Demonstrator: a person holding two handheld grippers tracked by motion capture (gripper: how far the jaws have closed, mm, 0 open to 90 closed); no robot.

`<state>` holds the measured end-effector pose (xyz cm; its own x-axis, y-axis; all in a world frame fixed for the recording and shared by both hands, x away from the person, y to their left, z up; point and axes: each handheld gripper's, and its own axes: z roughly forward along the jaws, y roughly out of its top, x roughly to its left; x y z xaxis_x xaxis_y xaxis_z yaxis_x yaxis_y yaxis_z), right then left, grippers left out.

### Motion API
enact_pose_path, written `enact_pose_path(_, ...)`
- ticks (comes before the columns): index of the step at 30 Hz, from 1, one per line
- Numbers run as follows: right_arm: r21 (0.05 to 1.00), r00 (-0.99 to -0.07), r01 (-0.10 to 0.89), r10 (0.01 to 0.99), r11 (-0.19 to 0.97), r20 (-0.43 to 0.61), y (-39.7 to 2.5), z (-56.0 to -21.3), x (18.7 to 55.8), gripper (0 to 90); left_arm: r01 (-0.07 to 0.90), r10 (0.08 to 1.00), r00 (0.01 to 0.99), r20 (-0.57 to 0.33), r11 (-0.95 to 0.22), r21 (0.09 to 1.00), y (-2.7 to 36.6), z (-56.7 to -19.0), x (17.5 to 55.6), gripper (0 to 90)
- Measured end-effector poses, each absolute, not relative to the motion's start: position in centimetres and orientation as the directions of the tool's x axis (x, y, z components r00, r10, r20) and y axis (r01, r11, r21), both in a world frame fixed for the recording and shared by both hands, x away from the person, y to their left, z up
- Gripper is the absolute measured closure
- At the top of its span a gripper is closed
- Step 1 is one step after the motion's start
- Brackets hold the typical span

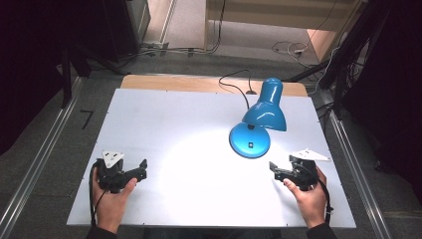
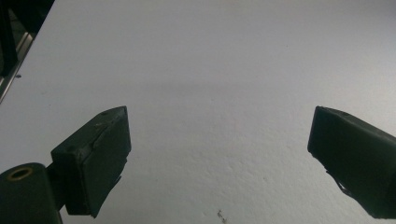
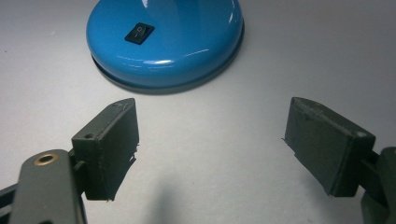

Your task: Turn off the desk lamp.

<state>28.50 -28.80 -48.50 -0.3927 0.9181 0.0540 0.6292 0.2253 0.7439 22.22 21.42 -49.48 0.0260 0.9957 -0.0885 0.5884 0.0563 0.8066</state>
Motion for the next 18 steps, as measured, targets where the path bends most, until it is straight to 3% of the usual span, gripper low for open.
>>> enact_pose_path(18,0.751,-0.413,0.618,0.909,0.233,0.058,-26.3,-48.5,29.3,20.3,0.588,0.995,0.024,-0.099,0.066,0.806,21.6,-49.5,22.2,6.8)
